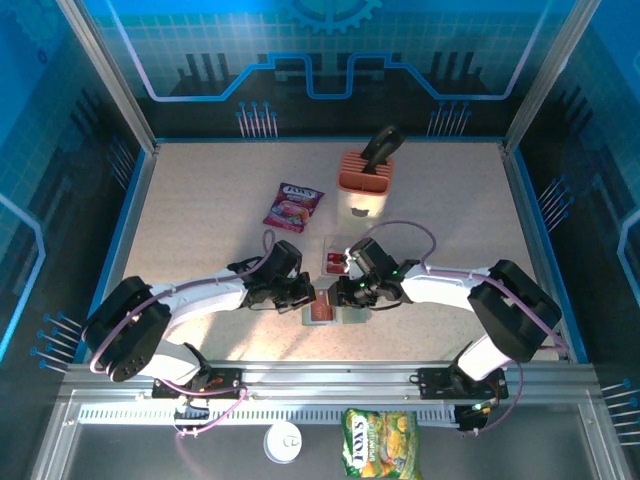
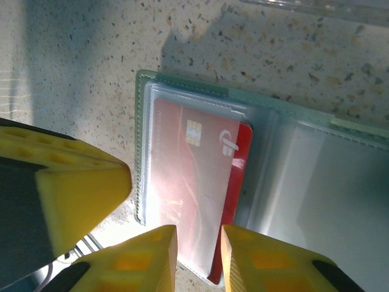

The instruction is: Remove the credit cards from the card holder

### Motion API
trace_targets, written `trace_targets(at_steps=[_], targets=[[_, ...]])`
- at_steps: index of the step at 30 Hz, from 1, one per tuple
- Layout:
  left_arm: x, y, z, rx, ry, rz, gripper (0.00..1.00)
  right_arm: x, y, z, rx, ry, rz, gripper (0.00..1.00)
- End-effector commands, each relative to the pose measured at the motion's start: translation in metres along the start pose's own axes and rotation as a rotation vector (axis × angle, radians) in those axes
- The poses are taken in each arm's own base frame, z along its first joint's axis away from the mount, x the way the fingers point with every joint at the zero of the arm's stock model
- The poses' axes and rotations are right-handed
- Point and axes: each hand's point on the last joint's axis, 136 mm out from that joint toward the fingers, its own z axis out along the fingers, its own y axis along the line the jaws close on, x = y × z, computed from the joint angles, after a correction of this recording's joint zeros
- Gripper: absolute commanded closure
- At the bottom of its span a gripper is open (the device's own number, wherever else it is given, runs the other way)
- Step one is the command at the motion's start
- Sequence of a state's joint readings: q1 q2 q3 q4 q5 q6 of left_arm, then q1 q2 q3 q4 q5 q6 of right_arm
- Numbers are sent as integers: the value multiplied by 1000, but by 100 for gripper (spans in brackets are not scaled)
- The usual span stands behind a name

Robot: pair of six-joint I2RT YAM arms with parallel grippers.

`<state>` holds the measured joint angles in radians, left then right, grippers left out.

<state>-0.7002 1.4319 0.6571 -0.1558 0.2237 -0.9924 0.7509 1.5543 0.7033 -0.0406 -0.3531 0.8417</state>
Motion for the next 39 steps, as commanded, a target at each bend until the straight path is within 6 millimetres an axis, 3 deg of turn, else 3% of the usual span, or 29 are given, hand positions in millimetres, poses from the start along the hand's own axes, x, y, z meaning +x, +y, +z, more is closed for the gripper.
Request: trace_targets(at_steps=[1,12,33,39], targets=[[4,20,8,-52,14,-14,100,-4,13,3,-35,2,-10,75],[6,26,10,-57,14,-28,100,-2,11,11,-40,27,-5,77],[4,-7,5,40,11,-7,100,6,0,20,-17,63,15,78],[3,-5,5,28,7,-7,100,6,-1,19,-13,62,15,78]])
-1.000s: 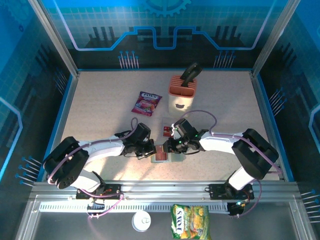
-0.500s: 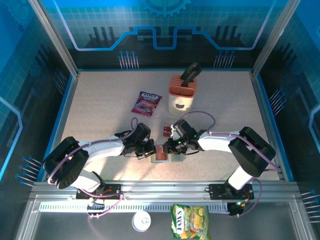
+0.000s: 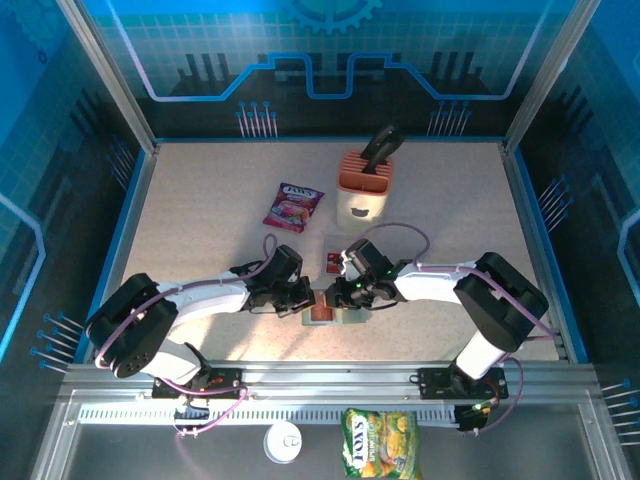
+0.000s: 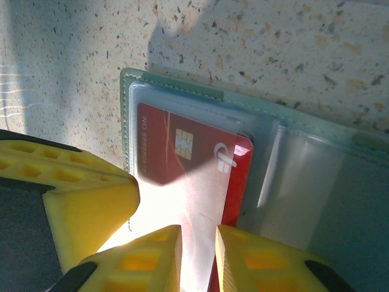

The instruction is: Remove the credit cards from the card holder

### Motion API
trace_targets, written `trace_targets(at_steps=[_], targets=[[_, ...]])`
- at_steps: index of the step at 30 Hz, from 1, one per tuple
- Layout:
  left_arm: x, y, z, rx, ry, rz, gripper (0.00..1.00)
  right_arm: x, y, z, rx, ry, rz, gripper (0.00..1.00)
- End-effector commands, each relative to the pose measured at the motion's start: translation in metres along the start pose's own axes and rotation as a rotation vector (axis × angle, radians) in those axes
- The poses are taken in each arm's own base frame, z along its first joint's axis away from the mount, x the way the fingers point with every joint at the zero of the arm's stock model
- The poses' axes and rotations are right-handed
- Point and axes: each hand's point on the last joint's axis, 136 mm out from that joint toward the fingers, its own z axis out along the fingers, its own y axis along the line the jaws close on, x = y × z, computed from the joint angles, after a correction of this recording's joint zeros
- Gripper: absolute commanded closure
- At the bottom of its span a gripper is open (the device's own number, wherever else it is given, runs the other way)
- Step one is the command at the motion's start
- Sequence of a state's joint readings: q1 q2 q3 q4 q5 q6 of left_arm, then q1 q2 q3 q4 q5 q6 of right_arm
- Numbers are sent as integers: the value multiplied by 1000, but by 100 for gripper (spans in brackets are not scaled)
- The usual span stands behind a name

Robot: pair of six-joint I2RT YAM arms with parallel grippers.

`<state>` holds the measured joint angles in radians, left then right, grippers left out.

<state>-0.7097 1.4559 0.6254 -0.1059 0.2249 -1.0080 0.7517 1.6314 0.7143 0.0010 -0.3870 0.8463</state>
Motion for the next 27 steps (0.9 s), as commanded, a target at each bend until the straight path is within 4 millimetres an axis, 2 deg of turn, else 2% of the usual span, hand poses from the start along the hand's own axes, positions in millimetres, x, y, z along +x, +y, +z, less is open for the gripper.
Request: trace_targets(at_steps=[1,5,11,27], targets=[[0,-11,-2,27,4,4,100,3,3,3,-3,21,0,78],[3,-1,5,-8,24,-6,100,4,3,3,-3,21,-1,77],[4,9,6,-56,16,-1,100,3,2,0,16,17,-4,71],[3,10,0,-63,0,9,100,3,-3,-12,80,0,-30,71]])
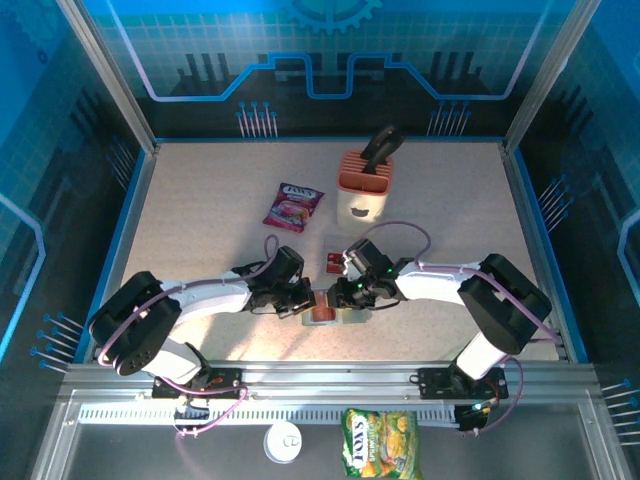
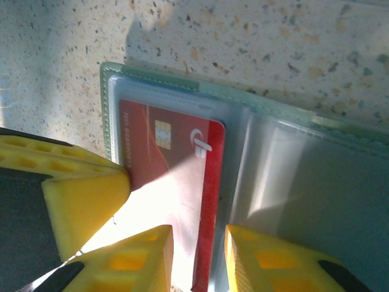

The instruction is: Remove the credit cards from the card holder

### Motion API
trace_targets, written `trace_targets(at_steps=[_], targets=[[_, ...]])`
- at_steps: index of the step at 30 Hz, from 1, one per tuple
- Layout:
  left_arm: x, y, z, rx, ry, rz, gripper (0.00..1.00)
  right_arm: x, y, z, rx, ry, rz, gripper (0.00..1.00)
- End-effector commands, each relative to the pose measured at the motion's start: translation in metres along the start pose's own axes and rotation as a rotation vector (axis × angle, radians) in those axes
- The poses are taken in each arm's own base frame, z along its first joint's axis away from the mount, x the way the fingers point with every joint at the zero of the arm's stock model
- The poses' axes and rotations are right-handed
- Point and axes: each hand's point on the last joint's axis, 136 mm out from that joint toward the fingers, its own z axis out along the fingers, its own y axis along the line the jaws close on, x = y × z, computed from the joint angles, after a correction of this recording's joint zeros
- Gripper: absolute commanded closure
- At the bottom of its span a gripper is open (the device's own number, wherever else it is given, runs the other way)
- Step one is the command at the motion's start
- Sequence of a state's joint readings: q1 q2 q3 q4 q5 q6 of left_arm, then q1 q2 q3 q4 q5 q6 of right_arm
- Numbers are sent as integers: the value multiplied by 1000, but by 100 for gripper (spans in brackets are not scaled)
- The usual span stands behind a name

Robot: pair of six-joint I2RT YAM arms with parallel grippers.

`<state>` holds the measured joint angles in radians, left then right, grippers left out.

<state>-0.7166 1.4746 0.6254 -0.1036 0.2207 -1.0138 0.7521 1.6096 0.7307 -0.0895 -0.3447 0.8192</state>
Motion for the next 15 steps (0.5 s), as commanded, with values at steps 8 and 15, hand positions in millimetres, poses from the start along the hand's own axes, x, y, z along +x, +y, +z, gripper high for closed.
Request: trace_targets(at_steps=[8,15], targets=[[0,-10,-13,6,-21,44,100,-5,15,-16,-9,-37,-38,71],[4,-8,-9,-23,-3,52,100,-7,22,-10,-52,-28,-31,71]])
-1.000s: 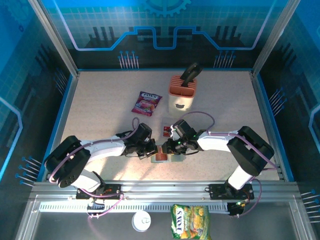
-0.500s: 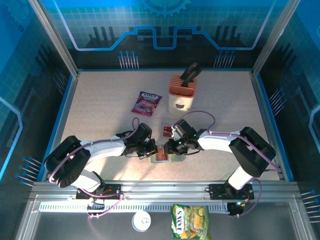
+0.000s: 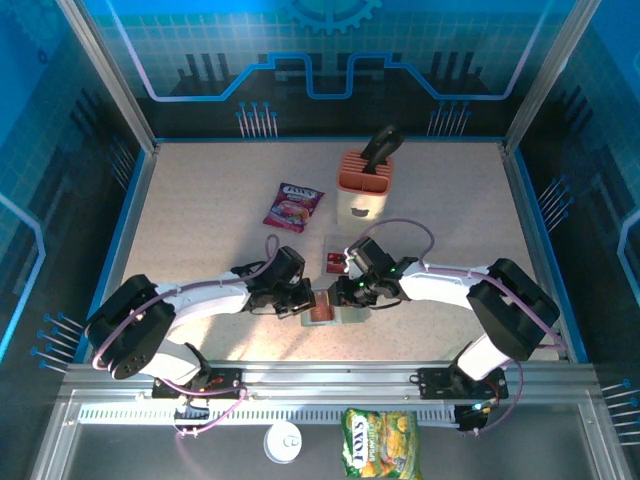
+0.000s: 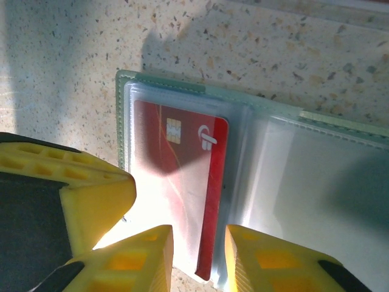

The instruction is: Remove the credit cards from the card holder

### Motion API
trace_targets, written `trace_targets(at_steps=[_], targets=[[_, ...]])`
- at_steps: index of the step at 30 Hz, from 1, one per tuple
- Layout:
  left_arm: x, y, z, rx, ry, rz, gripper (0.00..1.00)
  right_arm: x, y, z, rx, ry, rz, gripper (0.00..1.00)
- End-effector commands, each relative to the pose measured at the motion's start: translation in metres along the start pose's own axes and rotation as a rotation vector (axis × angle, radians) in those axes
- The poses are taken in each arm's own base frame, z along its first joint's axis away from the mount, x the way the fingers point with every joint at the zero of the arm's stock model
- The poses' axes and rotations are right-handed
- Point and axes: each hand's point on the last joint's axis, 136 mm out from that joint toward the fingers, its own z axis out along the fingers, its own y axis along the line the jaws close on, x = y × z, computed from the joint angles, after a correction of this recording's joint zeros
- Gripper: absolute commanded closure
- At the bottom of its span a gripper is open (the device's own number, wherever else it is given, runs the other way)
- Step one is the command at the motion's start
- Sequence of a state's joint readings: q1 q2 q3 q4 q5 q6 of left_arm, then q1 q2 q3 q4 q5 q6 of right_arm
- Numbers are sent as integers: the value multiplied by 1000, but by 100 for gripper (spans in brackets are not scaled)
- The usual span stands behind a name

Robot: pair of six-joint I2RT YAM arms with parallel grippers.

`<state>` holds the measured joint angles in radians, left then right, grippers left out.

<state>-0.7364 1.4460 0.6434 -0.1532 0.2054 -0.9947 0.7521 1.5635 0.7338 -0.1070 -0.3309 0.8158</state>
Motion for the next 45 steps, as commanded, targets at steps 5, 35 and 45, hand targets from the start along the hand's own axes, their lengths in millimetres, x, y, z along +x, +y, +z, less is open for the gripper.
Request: trace_targets(at_steps=[5,35,45], targets=[[-1,11,-3,-89,-10,23,100,-3,18,6,-73,12,-4,72],[1,24,5,-165,15,26,100,4,9,27,-82,78,38,72],[1,28,3,-185,12,20,100,6,-7,16,24,59,38,72]])
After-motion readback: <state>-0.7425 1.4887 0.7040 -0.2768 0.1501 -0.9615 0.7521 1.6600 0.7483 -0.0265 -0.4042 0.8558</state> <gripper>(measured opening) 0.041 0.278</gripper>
